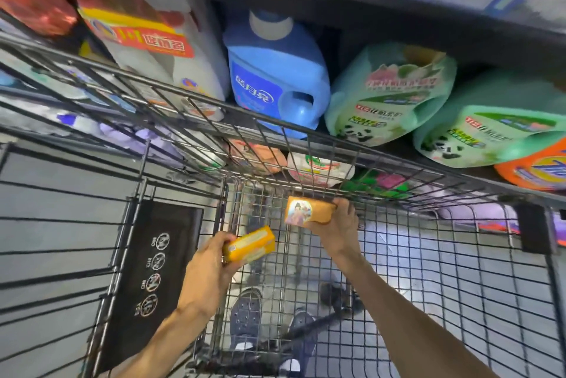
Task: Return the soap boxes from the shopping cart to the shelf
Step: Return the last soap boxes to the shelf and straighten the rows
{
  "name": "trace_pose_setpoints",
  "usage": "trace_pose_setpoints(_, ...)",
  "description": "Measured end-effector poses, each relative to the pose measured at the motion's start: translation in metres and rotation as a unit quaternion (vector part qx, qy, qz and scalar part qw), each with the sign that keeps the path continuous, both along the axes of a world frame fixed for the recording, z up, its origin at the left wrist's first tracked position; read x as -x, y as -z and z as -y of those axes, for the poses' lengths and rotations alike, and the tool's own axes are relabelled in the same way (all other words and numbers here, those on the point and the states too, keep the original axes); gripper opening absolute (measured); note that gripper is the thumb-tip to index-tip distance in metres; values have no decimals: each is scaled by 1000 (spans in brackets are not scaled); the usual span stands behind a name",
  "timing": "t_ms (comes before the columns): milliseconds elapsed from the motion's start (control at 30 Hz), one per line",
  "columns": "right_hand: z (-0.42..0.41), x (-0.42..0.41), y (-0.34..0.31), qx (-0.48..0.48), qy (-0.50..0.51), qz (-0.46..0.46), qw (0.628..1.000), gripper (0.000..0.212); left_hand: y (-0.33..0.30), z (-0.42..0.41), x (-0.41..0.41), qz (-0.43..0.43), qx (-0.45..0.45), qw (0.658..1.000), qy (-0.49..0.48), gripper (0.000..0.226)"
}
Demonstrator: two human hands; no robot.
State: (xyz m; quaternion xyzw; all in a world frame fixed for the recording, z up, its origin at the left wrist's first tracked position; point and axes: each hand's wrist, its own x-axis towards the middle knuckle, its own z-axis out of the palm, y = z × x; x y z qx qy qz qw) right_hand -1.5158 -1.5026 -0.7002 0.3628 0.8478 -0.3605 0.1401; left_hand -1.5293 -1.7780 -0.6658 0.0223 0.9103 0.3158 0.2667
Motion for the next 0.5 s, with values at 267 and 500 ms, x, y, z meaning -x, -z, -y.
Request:
trace_pose_setpoints(267, -7, -26, -11, 103, 0, -92, 990, 39, -15, 1, -5, -22, -15, 999, -38, 48)
trace_pose_setpoints(500, -26, -59, -94, 218, 52, -135, 965, 32, -72, -6, -1, 11, -104, 994, -43, 44)
